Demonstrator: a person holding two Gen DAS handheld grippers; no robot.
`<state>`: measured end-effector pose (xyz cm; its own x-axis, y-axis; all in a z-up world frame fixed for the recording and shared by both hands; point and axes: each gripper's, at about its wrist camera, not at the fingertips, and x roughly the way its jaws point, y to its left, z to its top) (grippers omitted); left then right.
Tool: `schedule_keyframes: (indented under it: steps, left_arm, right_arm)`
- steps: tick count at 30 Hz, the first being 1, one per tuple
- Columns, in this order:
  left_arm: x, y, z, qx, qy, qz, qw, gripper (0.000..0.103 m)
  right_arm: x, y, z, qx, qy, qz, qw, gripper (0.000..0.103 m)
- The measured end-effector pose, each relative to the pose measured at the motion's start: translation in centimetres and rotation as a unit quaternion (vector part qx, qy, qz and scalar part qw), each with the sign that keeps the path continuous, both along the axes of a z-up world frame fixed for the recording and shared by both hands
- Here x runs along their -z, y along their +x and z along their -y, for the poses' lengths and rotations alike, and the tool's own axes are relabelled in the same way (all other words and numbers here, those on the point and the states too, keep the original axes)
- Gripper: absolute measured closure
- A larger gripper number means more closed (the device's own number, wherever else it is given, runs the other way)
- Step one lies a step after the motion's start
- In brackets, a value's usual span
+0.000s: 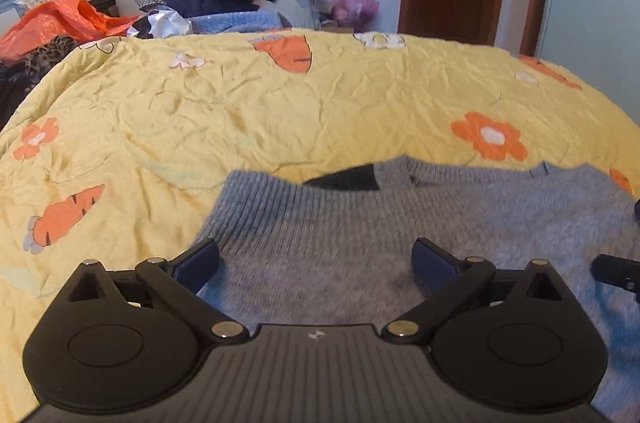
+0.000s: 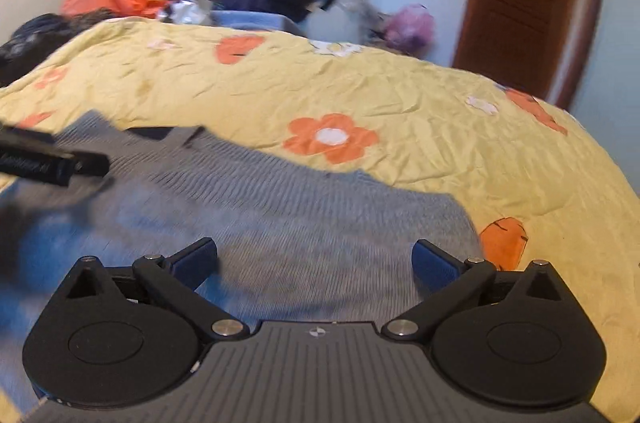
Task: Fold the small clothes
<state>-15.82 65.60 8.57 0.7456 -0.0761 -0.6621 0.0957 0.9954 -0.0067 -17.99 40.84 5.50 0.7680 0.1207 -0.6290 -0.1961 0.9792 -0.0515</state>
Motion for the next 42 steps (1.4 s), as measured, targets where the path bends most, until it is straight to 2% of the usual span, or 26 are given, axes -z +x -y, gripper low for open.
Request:
schedule_keyframes:
  steps: [2, 4, 6, 9, 11, 15, 22, 31, 34, 37, 40, 42]
  left_arm:
    - [0.7, 0.9, 0.5, -0.012, -0.007, -0.014, 0.9998, 0.0]
    - [1.5, 1.0, 0.9, -0.026, 0.007, -0.007, 0.9996, 0.0]
    - [2.1, 0.6, 0.9, -0.024, 0.015, 0.008, 0.9996, 0.0]
    - [2.2, 0.3, -0.2, -0.031, -0.006, 0.009, 0.9995, 0.0]
    - [2.1, -0.2, -0.9, -0.039, -0.019, 0.011, 0.999, 0.0]
    - [1.8, -1.8, -1.6, -0.045, -0.021, 0.013, 0.9987, 0.0]
    - [1.8, -4.2, -2.9, -0.051, -0.029, 0.006, 0.9983, 0.0]
    - [2.3, -4.2, -3.2, -0.047, -0.04, -0.006, 0.9981, 0.0]
    - [1.6, -5.2, -3.2, -0.042, -0.04, 0.013, 0.9982, 0.0]
    - [1.4, -5.8, -2.8, -0.032, -0.034, 0.022, 0.9987, 0.0]
    - [2.2, -5.6, -2.7, -0.032, -0.011, 0.013, 0.9993, 0.0]
    - [2.5, -5.5, -3.5, -0.033, -0.032, 0.007, 0.9989, 0.0]
  right_arm:
    - [0.3, 1.4, 0.1, 0.031, 0.021, -0.005, 0.999, 0.0]
    - [1.3, 2.5, 0.0, 0.051, 0.026, -0.023, 0.998, 0.0]
    - [2.6, 2.6, -0.2, 0.048, 0.013, -0.02, 0.999, 0.0]
    - [3.2, 2.1, -0.2, 0.047, 0.015, 0.001, 0.999, 0.0]
    - [2.9, 2.1, -0.2, 0.047, 0.015, 0.001, 0.999, 0.0]
    - [2.4, 1.6, 0.5, 0.058, 0.029, 0.007, 0.998, 0.0]
    - [1.9, 0.3, 0.7, 0.056, 0.022, 0.01, 0.998, 0.0]
    - [2.5, 0.1, 0.6, 0.052, 0.013, 0.009, 0.999, 0.0]
    - [2.2, -0.5, 0.7, 0.056, 0.018, 0.013, 0.998, 0.0]
    - [2.0, -0.9, 0.9, 0.055, 0.019, 0.019, 0.998, 0.0]
    - [2.6, -0.6, 1.1, 0.045, 0.016, 0.017, 0.999, 0.0]
    - [2.9, -0.2, 1.0, 0.036, 0.01, 0.016, 0.999, 0.0]
